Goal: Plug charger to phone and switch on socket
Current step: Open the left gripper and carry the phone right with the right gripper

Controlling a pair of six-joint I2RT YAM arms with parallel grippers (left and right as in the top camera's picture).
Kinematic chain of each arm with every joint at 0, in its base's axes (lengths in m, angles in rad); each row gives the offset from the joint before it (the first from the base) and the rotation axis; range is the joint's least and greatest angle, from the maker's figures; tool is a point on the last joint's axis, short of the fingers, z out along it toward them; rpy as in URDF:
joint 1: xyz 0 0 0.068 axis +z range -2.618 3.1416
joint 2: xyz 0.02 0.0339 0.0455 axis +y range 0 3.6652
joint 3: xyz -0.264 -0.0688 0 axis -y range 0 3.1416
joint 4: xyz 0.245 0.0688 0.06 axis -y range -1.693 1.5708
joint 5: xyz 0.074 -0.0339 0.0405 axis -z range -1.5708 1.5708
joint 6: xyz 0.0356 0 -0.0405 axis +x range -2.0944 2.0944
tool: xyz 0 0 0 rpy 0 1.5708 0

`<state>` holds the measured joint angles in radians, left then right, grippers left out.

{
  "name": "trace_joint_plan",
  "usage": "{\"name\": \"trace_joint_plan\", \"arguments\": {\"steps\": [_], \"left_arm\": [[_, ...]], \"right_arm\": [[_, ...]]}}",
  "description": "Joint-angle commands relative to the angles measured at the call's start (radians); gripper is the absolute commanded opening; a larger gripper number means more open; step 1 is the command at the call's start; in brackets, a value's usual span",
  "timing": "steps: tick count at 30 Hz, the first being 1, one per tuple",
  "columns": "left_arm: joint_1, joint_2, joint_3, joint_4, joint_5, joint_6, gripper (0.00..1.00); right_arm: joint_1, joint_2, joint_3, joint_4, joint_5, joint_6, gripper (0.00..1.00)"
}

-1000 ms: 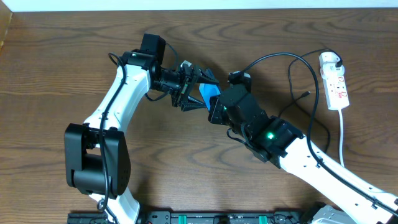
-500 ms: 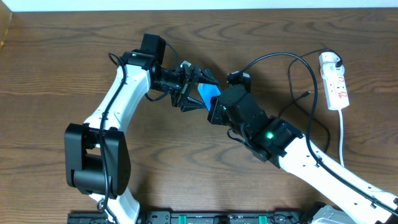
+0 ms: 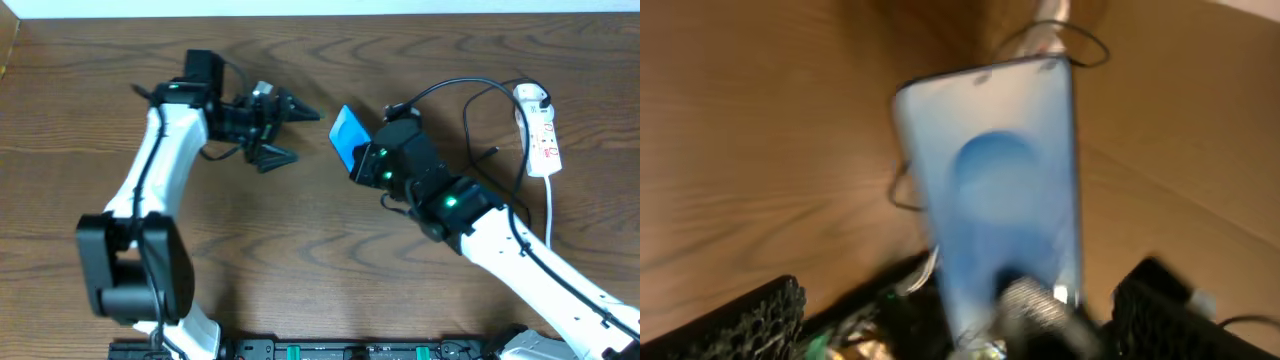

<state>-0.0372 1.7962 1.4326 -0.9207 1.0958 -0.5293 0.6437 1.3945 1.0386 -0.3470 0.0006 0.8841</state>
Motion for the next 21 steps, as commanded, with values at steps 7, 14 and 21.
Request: {"name": "trace_joint_plan", "arguments": {"steps": [7,14,21], "left_arm": [[0.019,-0.354,0.004,-0.28,-0.55,0.222,0.97],[-0.027,-0.66,-0.072,-0.313,-0.797,0.204,0.97],[-0.028,-0.951,-0.31,-0.197,-0.892,0.083,0.97]], "right_arm": [[-0.106,-0.003,0.012,0.011,-0.123,0.005,0.01],[-0.111,-0.003,0.012,0.068,-0.132,0.005,0.01],[-0.111,-0.003,0.012,0.105,-0.203,0.005,0.01]]}}
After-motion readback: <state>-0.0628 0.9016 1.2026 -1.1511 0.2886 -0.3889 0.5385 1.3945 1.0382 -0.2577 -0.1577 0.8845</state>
